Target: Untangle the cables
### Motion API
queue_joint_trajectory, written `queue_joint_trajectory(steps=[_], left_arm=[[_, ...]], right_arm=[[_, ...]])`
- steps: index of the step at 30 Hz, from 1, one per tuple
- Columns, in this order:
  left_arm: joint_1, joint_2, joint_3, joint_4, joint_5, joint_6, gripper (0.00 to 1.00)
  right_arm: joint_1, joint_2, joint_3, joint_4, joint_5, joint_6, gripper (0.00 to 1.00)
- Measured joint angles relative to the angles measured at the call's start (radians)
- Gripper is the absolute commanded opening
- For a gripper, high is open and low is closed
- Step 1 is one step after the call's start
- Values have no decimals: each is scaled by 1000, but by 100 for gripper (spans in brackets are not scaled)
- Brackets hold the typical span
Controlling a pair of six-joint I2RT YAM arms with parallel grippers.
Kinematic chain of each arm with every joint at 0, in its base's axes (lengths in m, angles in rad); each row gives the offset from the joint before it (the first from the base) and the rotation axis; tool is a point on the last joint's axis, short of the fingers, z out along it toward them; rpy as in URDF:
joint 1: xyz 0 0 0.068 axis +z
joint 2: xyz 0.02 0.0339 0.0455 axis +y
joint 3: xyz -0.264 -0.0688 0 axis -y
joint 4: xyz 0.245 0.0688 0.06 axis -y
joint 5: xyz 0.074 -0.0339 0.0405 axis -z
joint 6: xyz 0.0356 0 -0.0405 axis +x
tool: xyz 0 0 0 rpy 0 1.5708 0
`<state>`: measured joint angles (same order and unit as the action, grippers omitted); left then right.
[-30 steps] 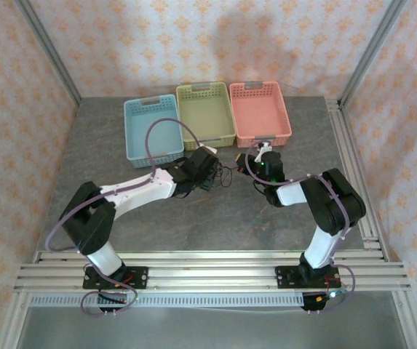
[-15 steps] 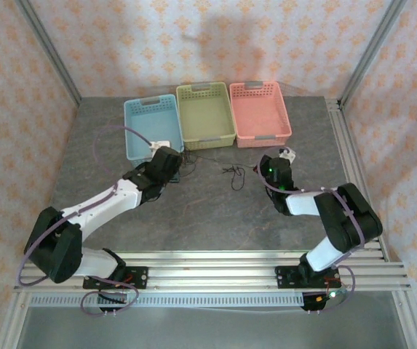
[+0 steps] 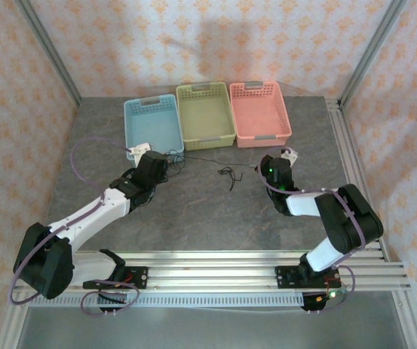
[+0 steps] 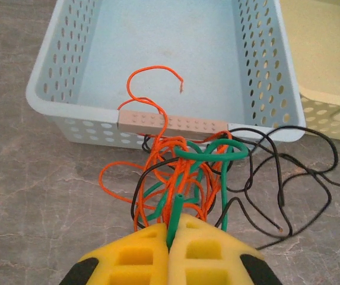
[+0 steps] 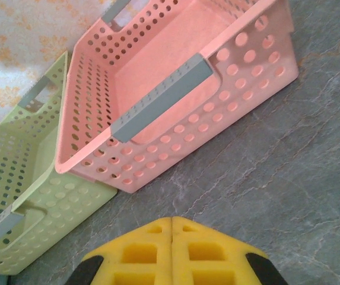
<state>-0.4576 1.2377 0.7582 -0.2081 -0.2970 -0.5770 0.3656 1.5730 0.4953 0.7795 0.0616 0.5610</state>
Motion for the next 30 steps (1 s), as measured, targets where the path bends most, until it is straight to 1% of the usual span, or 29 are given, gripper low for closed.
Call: queue_joint_trajectory(steps=[6,10,11,13,16,19,22,26,30], left_arm=[[0,12,0,18,29,-2,0],[0,12,0,26,41,-2,0],[0,12,0,29,46,-2,0],[0,12,0,36,56,-2,0],[0,14,0,47,77,0,0],[0,20,0,50,92,2,0],[0,24,0,51,105,2,0],[0,24,0,61,111,2,0],[-2,24,-2,87,146,10,0]], right_arm=[[6,23,9,3,-51,-13,0],[32,17,10,3,-49,-55,0],[38,13,10,0,-47,-65,2],[50,6,11,-4,-42,-87,19],[82,-5,19,-17,-12,-155,31],[161,-28,31,-16,24,-266,42],[222,-32,34,26,27,-357,45],[235,-22,42,52,5,-436,46],[261,22,79,65,-84,-499,46]])
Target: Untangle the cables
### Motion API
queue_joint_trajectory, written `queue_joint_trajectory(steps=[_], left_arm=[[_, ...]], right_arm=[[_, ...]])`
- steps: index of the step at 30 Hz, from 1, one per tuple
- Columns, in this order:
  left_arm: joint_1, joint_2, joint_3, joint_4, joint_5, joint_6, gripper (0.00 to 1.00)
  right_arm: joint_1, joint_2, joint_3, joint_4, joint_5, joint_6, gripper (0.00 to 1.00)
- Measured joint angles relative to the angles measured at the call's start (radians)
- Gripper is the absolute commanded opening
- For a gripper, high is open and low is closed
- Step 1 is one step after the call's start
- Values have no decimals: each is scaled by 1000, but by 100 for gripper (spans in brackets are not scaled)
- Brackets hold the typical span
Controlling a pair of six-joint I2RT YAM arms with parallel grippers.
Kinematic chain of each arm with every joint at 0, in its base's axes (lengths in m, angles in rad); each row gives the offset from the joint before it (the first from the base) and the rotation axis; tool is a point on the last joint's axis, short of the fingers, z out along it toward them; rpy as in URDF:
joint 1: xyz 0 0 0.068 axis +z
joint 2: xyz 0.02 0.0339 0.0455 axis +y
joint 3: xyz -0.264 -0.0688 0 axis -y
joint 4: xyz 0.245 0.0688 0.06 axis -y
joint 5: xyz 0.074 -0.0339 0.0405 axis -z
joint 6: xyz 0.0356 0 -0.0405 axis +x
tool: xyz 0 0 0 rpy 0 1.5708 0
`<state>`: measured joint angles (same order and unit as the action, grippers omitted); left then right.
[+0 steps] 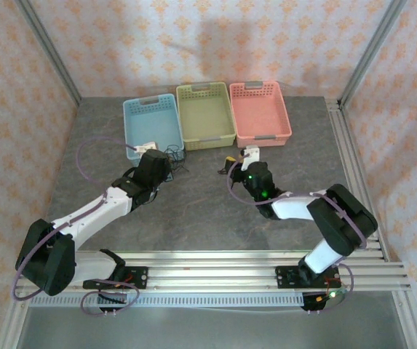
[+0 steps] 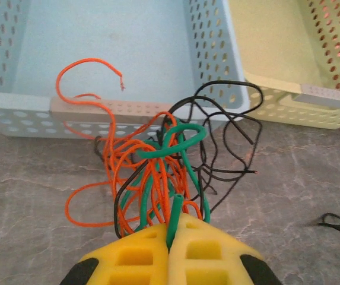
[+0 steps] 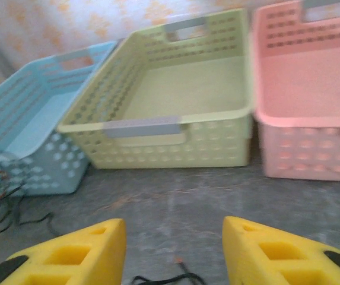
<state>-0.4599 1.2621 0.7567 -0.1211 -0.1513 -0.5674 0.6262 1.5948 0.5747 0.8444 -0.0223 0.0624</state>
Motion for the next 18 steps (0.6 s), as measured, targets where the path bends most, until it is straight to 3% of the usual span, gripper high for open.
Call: queue_joint_trajectory(steps=[10,18], left_arm=[[-70,-87,-74,128,93,76,0],[-71,-227,-150,220,122,102,0]], right_arm=[[51,87,34,39,-287,-70,47],[109,88,69,14,-334,-169,51]])
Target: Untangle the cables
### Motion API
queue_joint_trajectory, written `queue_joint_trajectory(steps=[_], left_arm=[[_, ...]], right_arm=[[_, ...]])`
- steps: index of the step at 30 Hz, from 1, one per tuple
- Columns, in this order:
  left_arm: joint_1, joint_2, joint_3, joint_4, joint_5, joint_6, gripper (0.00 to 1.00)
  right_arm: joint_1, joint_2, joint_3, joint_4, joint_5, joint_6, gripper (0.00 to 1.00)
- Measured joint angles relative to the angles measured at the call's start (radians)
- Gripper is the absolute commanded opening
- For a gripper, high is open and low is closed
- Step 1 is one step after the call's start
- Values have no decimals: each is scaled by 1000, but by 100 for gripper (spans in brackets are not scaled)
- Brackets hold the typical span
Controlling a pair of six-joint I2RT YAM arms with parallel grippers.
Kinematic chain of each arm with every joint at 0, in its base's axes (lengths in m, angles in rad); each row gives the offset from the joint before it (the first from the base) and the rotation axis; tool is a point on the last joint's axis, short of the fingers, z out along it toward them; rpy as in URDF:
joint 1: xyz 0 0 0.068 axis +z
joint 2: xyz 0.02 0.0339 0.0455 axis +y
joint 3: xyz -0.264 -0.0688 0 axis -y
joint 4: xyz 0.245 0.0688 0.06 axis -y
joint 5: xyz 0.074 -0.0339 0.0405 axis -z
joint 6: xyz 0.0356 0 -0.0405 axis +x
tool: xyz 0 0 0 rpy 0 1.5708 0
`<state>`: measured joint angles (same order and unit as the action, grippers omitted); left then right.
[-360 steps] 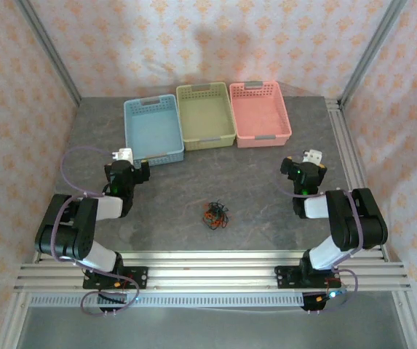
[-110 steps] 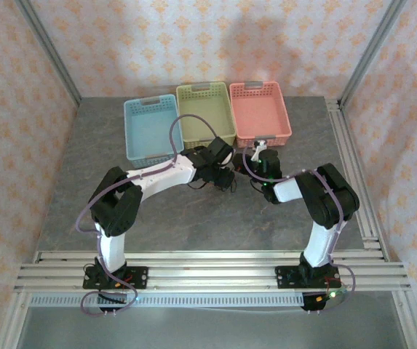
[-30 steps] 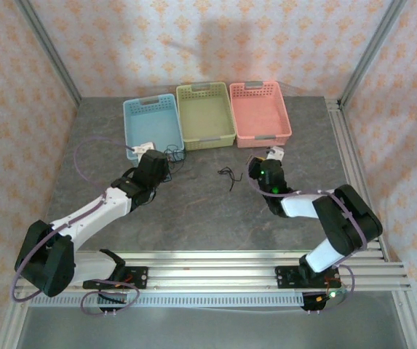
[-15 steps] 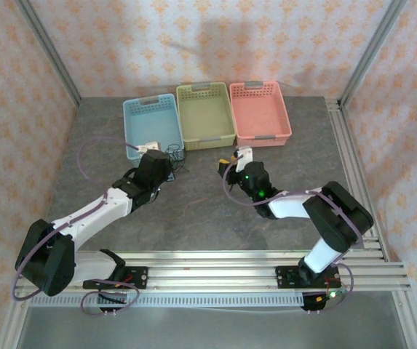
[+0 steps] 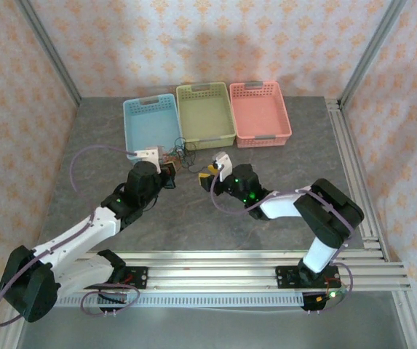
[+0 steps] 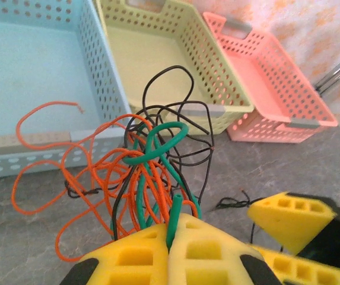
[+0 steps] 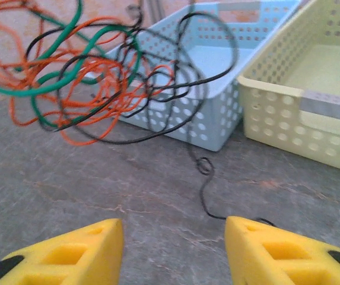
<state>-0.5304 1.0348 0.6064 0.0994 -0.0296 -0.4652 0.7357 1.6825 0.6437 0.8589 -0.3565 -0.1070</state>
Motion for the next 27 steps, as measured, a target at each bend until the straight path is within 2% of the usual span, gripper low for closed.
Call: queue_joint_trajectory(steps=[12,20,27], left_arm=[[0,10,-8,53,74,0,0],[-47,-13,-8,55,143,7,0],[-66,-72,-8,55,197,8,0]], right_arm=[[45,39,11,-23,-9,-97,56],[45,40,8,12,17,-107,56],[45,40,-16,63,81,-115,52]])
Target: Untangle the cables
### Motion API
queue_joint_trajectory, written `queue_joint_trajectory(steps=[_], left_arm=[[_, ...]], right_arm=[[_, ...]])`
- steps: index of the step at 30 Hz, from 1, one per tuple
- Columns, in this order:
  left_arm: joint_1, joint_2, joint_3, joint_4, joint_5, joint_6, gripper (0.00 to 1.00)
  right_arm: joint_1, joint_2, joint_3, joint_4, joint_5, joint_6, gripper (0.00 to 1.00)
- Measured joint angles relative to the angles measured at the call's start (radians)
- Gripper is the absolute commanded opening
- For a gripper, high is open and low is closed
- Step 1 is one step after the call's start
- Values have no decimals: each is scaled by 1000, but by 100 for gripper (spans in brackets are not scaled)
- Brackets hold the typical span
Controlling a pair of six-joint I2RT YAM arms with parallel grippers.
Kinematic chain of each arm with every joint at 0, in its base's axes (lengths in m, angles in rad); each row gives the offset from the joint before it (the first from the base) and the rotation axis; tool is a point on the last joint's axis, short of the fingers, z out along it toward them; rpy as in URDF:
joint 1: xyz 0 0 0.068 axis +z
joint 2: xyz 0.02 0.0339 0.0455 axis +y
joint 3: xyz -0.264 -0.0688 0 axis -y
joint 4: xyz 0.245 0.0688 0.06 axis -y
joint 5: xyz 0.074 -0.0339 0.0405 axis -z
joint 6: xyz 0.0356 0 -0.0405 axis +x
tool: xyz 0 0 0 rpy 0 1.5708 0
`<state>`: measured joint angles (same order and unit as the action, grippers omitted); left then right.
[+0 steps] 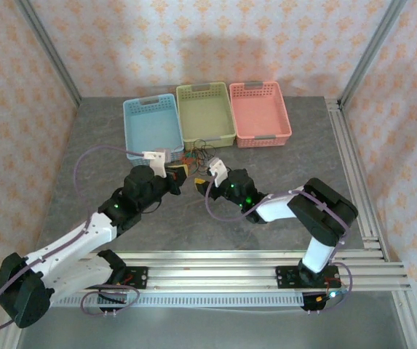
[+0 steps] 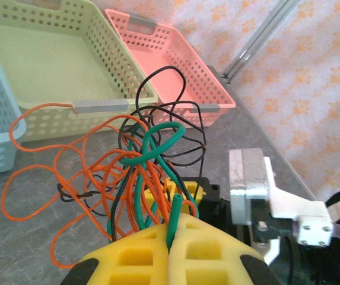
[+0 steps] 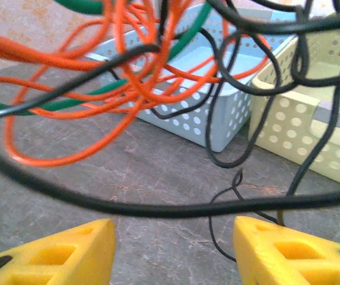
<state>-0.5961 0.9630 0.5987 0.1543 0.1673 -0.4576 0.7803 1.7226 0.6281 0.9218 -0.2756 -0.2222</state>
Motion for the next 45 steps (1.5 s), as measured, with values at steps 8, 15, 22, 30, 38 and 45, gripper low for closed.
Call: queue_joint_trajectory(steps=[8,15,22,30,38,45], left_arm=[[-13,-14,0,0,28,0,0],[-13,-14,0,0,35,7,0],[-13,-20,0,0,30,12,0],[-13,-47,0,-5,-21,14,0],[-13,-47,0,-8,-36,14,0],[-18,-47,0,-7,23,13,0]], right_arm=[[0,0,-10,27,75,-11,37],[0,0,-21,59,105,-17,3],[0,0,-41,99,128,-18,0],[0,-7,-66,123,169,-34,0],[0,-9,-90,179,215,-50,54],[0,-9,-101,241,192,-43,60]])
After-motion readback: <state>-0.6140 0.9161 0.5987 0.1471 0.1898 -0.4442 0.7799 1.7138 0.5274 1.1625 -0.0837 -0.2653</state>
